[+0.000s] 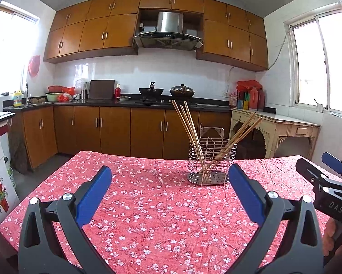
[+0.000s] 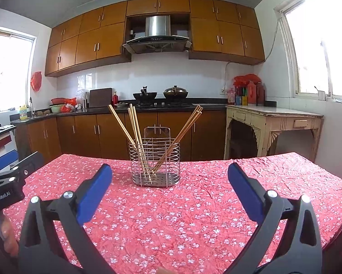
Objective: Organize utensils
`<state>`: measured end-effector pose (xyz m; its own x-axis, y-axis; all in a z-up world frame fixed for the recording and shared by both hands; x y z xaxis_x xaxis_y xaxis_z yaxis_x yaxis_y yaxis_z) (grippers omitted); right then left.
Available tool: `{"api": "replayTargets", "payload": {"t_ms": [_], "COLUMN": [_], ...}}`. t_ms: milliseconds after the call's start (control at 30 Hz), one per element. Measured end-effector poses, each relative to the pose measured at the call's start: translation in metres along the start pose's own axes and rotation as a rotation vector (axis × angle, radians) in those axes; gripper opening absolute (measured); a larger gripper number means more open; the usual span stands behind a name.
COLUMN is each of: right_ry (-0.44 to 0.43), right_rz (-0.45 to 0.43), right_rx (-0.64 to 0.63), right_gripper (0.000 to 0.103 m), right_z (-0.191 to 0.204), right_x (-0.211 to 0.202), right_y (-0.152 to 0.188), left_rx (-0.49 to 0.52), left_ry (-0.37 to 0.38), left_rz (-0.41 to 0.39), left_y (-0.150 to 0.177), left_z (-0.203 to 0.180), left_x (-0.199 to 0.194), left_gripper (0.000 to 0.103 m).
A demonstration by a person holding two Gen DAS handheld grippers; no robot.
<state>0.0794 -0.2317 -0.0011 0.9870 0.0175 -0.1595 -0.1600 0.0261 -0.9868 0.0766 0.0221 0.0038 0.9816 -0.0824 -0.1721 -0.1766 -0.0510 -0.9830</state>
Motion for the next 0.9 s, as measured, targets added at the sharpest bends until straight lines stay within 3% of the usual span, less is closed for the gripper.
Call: {"api": "replayTargets", "payload": {"t_ms": [900], "right_ry": [-0.005], "right_rz": [0.002], "right_rx": [0.006], "right_gripper": [0.099], "right_z": [-0.0024], "right_x": [-0.0002], "right_y": [-0.0008], "left_rx": [-0.002], "left_ry": [0.02], "left_rz": [0.001], "left_y": [-0.0026], "left_z": [-0.0022], "left_x": [-0.0012], "left_gripper": [0.101]}}
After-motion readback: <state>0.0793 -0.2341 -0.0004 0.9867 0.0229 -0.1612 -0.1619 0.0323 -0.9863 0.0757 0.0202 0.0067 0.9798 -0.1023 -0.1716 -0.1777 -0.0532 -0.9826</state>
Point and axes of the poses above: each gripper's, at about its wrist camera, not at the fingertips, and x roughly the way its jaws point, z to its left, y to its underside, the point moved 2 cm from there along x, roughly the way its jaws point, and after that the axes turned 2 degrees about -z, right-handed, at the moved point
